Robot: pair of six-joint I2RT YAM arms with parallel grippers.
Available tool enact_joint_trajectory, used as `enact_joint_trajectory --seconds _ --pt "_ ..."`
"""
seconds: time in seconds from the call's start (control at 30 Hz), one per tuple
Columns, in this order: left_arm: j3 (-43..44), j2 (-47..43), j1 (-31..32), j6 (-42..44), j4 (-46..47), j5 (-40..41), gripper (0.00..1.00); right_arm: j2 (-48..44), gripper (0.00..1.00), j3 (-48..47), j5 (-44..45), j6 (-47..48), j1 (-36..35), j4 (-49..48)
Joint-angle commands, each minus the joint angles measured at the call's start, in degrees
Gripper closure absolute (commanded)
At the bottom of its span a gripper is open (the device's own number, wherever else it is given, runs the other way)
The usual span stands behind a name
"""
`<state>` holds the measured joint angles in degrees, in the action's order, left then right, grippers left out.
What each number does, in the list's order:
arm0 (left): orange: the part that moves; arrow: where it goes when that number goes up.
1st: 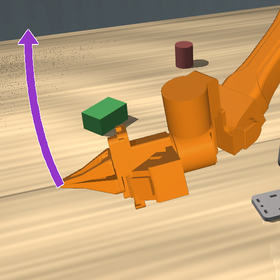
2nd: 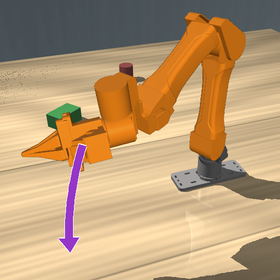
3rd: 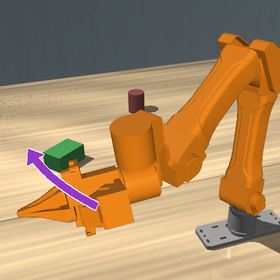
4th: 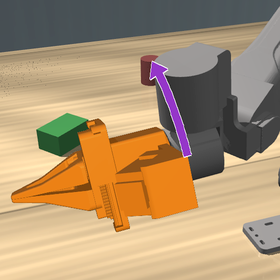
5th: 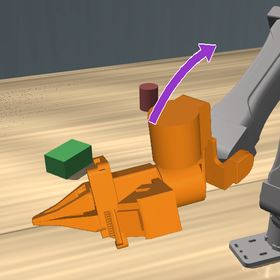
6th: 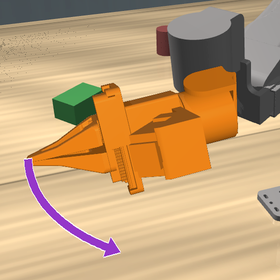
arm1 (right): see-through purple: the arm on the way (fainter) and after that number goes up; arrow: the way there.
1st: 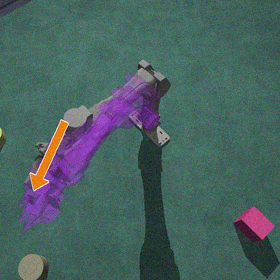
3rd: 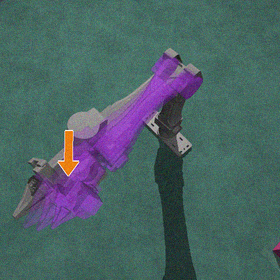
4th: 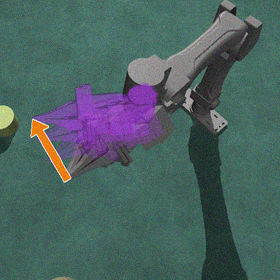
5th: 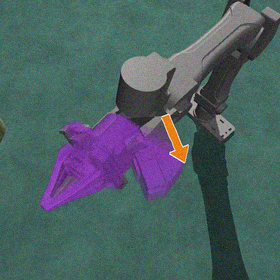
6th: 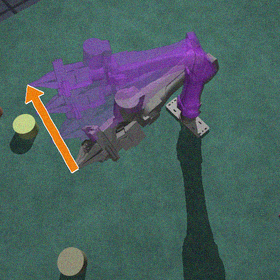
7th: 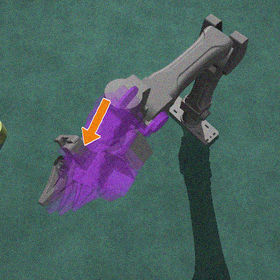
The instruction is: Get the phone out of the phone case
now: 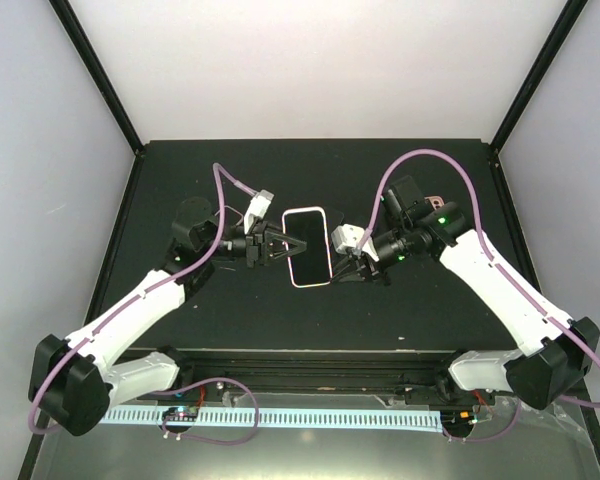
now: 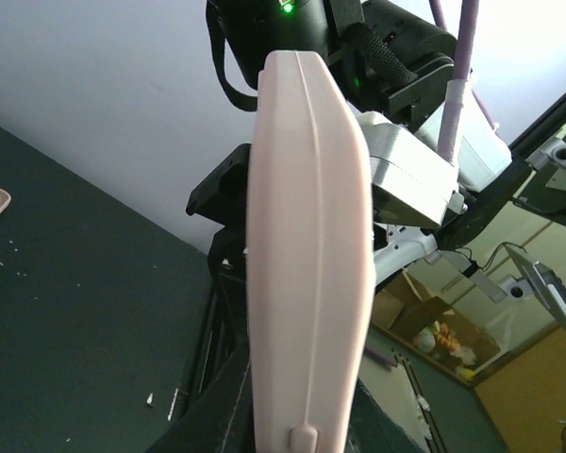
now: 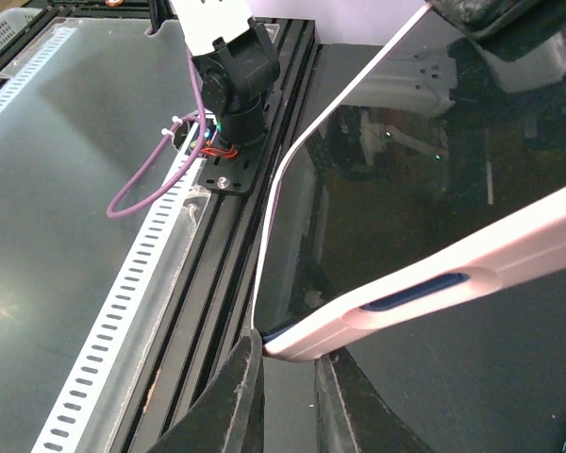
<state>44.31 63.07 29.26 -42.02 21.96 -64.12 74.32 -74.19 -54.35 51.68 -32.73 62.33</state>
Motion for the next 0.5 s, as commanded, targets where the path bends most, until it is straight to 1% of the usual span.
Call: enact_joint_trajectory --seconds 0.0,0.47 --pt "1.5 -3.1 2.9 -7.9 5.3 -4.2 0.98 2.0 0.86 -2.0 7.1 3.4 -0.1 -9.1" --pt "1.3 -2.7 4.5 -9.7 7.3 -5.3 0.99 3.1 0.86 -0.3 8.2 0.5 -0.1 -13.6"
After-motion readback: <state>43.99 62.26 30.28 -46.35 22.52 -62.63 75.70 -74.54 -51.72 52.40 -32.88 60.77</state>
